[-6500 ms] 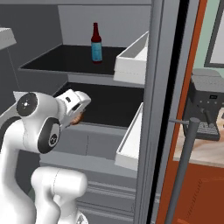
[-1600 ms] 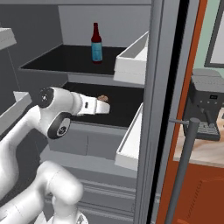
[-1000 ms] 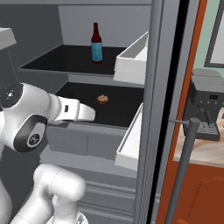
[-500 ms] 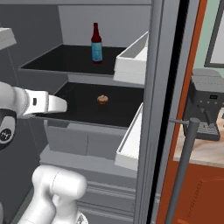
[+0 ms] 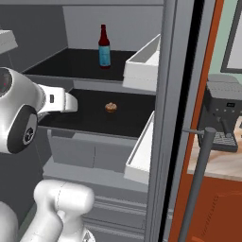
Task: Place the beer on the top shelf of the fridge to keep it out of children's reach, and place the mushroom and eggplant on lower shelves for easy access.
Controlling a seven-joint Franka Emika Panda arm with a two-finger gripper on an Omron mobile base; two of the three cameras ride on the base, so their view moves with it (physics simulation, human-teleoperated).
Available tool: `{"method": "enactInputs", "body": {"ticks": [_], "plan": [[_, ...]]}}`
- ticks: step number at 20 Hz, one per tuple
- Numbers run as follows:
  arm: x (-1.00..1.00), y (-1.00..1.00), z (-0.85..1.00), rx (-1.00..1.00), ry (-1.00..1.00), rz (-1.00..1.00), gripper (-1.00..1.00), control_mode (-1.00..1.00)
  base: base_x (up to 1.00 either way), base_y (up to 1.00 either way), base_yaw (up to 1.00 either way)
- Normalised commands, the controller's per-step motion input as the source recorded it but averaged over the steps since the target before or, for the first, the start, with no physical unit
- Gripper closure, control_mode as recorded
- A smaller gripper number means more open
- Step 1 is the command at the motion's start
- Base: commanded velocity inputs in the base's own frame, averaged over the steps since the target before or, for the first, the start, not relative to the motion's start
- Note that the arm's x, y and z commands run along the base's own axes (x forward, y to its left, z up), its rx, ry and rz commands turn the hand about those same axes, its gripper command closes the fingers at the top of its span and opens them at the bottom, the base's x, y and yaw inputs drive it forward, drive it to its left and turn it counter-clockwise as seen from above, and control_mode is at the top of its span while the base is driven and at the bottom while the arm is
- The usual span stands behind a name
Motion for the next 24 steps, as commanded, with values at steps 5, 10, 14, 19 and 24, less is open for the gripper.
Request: {"method": "enactInputs", "body": {"ticks": [5,10,14,19,24], "plan": [[-0.02,0.0,0.0,0.06,-0.04,0.15,-1.0,-1.0,0.0,0.0,0.0],[-0.04,0.0,-0.02,0.0,-0.07,0.02,-1.0,-1.0,0.0,0.0,0.0],[0.0,0.0,0.0,0.0,0.0,0.0,-1.0,-1.0,0.0,0.0,0.0],[0.0,0.0,0.0,0.0,0.0,0.0,-1.0,-1.0,0.0,0.0,0.0],[-0.11,0.0,0.0,0.0,0.0,0.0,-1.0,-1.0,0.0,0.0,0.0]]}}
